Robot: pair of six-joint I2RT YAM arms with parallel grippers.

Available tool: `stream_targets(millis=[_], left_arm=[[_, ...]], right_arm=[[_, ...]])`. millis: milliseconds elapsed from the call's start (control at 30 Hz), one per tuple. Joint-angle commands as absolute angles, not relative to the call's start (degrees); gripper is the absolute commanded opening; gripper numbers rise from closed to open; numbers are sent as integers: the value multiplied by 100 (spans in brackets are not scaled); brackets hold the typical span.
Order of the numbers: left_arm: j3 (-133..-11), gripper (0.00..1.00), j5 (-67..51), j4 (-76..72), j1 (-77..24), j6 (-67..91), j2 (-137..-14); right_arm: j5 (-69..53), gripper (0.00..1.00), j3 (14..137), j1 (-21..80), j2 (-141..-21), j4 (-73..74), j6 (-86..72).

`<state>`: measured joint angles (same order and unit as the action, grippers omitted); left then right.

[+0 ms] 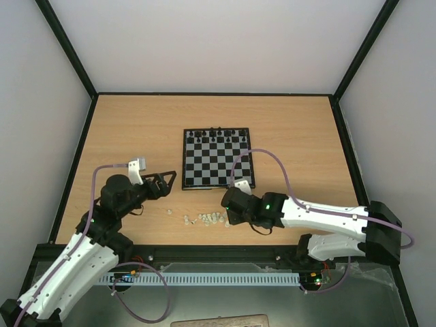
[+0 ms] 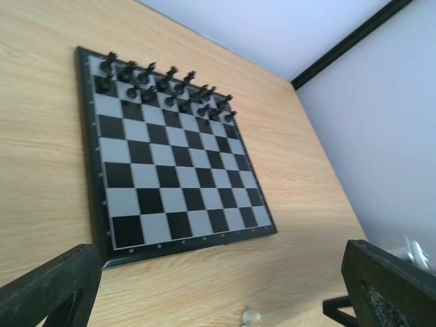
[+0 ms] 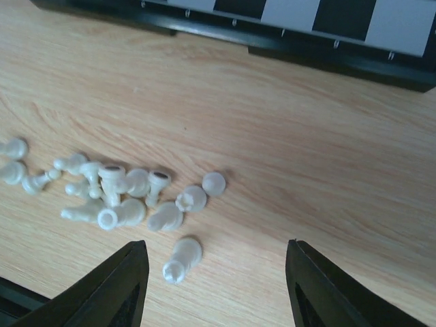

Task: Set up the chess pieces on the board
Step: Pick up the chess piece at the center of the board.

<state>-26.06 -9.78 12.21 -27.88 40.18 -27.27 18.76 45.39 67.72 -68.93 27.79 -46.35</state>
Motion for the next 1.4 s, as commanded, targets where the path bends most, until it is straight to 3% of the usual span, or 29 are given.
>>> stream_targets(millis=[0,233,400,800,933,1367], left_arm=[[-2427,99,-757,1554,-2905,4179,-2774],[-2531,99,-409,1440,-3298,3951,-3662],[-2294,100,-370,1230,-3471,3981,-3458],[-2304,100,-189,1370,-3472,3962,-3340],[-2269,99,-185,1365,-3479,3956,-3331],[-2365,99,-21,1283,-3474,3804,-3491]], right_arm=[[2135,54,4179,7176,-6946,2589,-5037],[2045,45,3998,7626,-7356,2022,-5069],[2022,40,4047,7756,-7696,1893,-5131],[2338,17,4257,7754,-8092,2189,-5294],[2323,4,4292,7758,-8095,2259,-5334],[3195,8,5287,7365,-6834,3889,-5008]])
